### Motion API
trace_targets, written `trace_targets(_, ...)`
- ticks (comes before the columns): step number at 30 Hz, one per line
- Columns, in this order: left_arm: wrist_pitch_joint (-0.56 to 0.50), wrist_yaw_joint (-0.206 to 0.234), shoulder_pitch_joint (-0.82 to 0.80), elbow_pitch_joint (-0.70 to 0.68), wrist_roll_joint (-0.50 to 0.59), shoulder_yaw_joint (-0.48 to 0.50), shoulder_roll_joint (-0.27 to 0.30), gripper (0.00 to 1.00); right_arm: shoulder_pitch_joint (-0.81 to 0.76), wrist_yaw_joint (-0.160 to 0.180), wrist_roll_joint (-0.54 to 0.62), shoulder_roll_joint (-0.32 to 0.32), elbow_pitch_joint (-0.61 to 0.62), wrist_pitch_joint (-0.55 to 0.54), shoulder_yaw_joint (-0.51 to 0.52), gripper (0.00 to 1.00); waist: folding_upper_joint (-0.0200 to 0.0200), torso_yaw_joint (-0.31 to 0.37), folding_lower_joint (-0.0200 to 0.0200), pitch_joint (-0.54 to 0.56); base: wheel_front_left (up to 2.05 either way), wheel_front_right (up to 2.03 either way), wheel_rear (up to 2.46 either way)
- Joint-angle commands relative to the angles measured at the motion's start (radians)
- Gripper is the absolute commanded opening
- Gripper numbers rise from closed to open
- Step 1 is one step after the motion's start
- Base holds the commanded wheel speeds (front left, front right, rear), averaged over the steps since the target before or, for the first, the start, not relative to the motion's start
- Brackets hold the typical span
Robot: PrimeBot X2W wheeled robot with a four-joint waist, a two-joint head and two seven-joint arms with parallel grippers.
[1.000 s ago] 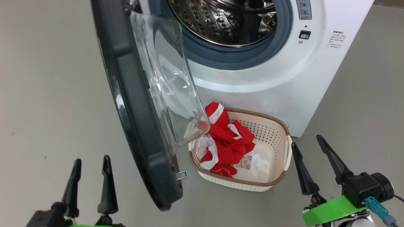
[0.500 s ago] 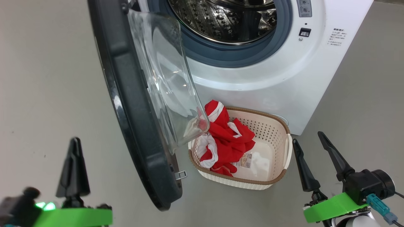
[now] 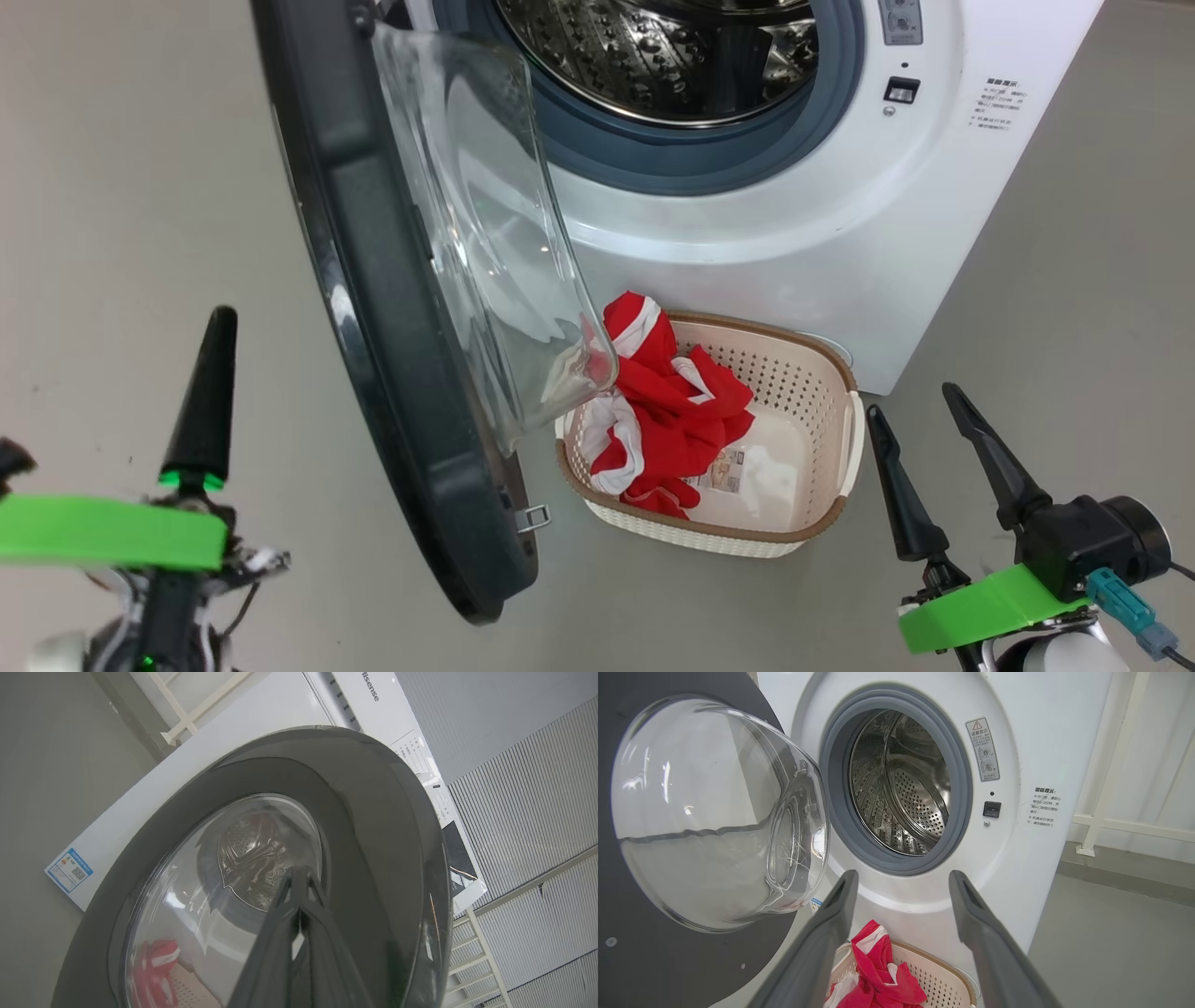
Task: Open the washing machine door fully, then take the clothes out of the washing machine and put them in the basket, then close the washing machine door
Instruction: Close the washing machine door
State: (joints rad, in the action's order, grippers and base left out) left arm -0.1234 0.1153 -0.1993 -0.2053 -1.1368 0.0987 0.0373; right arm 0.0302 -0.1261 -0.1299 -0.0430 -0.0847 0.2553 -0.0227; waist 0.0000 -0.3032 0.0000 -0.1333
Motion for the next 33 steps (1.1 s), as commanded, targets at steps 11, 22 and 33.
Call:
trace_targets(11, -0.225, 0.129, -0.095, -0.079, -0.405, 0.042, 0.013, 0.0, 0.042, -0.005, 0.002, -0.007, 0.026, 0.006, -0.024, 1.0, 0.0, 0.026, 0.0, -0.006, 0.0, 0.0, 0.0)
trace_targets(22, -0.286, 0.18, -0.079, -0.162, -0.472, 0.01, 0.015, 0.0, 0.049, -0.005, -0.003, -0.007, 0.024, 0.006, -0.025, 1.0, 0.0, 0.047, 0.0, -0.016, 0.0, 0.0, 0.0)
trace_targets(33, -0.292, 0.185, -0.079, -0.172, -0.481, -0.021, 0.015, 0.0, 0.056, -0.005, -0.007, -0.007, 0.027, 0.006, -0.025, 1.0, 0.0, 0.086, 0.0, -0.03, 0.0, 0.0, 0.0)
